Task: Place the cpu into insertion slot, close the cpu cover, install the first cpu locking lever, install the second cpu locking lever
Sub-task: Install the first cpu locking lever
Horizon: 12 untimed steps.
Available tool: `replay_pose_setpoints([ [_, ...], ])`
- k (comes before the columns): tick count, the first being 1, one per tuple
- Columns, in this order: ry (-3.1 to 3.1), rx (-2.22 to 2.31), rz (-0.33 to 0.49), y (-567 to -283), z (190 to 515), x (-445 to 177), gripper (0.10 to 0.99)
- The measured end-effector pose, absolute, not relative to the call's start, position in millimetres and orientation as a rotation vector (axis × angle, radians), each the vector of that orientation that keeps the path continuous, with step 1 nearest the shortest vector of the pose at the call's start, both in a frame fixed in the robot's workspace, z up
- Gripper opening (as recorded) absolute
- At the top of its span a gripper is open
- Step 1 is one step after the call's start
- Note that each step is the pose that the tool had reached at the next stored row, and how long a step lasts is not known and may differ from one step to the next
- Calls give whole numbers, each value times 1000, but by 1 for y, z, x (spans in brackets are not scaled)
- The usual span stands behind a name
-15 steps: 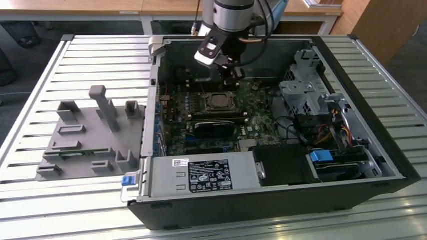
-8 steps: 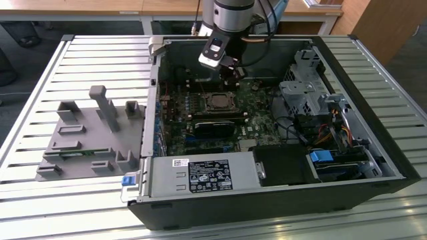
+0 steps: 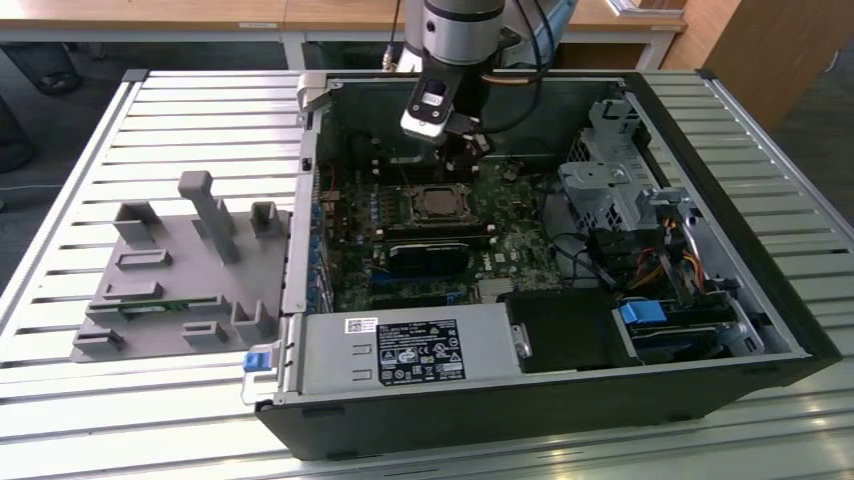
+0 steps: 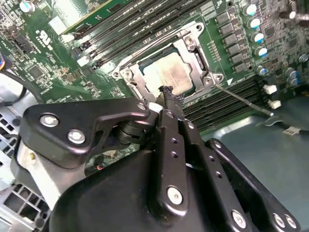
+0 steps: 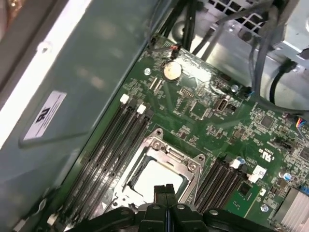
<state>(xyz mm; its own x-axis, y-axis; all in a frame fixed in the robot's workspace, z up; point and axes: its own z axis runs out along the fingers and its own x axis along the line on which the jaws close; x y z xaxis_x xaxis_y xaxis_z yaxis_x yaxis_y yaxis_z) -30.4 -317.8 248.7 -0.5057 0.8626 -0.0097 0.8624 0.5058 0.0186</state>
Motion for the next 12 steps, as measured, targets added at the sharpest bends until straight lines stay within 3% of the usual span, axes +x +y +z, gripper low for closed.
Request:
replay_pose_setpoints([
  [12,2890,1191,21,-318,246,-31,106],
])
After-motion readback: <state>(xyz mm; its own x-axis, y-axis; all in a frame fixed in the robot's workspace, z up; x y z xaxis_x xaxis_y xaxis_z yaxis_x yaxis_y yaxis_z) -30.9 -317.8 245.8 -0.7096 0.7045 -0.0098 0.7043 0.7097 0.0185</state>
